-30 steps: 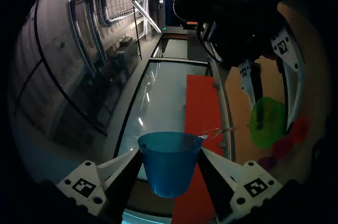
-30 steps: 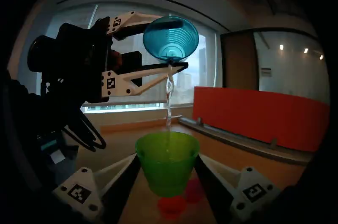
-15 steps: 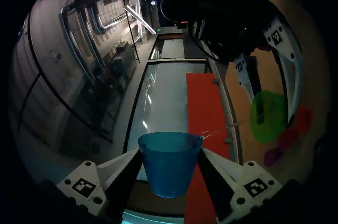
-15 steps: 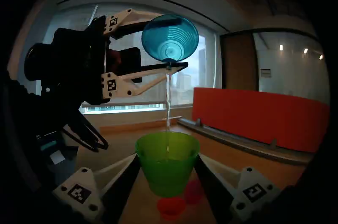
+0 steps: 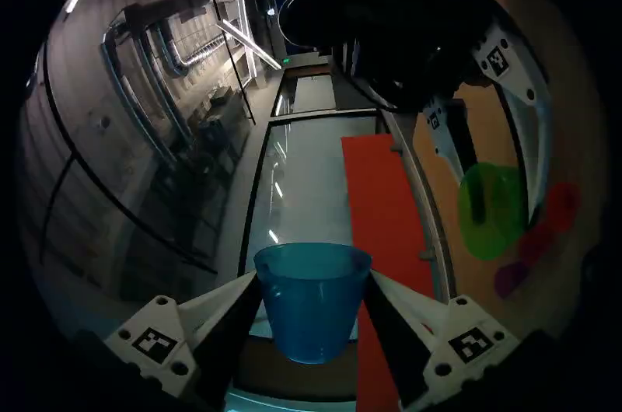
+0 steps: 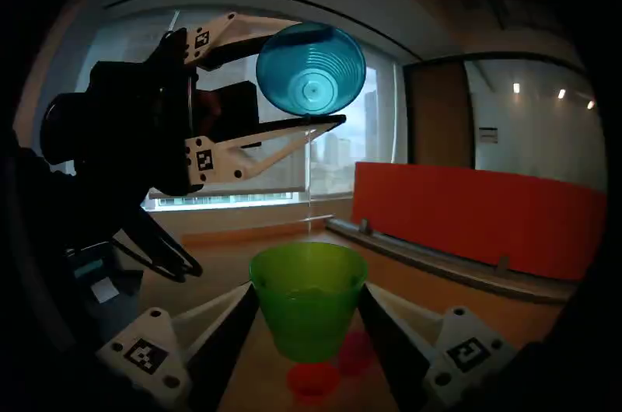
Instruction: Pour water
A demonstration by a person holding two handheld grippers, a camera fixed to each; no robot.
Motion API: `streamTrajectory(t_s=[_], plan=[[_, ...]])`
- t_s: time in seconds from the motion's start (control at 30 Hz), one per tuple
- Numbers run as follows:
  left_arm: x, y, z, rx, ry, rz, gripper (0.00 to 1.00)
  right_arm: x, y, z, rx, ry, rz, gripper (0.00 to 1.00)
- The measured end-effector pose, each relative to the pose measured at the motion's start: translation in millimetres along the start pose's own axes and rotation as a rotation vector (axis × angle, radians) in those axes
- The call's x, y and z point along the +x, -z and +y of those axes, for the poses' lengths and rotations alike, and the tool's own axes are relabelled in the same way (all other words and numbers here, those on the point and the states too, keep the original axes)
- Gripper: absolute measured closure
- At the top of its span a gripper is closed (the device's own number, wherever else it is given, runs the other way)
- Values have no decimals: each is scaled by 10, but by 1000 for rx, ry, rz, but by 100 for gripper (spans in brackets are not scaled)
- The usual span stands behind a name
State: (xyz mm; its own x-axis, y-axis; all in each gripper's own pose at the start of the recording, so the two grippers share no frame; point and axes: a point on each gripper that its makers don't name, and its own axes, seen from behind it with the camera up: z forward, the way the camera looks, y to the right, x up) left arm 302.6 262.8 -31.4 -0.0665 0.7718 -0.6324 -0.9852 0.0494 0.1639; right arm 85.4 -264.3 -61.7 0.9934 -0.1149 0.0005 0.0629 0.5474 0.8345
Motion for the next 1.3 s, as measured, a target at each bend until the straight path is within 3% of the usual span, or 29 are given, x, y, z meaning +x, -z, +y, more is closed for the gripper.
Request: streamTrajectory(t_s=[0.4,0.6,0.8,1.13,1.3], plan=[[-51,-26,-4,-10,41,1,15,0,-6,3,-1,-2,2,12],[-77,-22,43,-23,126,8,15,9,-14,-1,-3,-3,2,12],[-220,-8,92,-29,296,-16,15,-5,3,-2,-6,-2,4,12],[-456,66,247,-51,653,-49,15,40,22,19,-16,0,11,12],[-492,107,290,-63,805,-44,15,56,14,26,-20,2,10,12]])
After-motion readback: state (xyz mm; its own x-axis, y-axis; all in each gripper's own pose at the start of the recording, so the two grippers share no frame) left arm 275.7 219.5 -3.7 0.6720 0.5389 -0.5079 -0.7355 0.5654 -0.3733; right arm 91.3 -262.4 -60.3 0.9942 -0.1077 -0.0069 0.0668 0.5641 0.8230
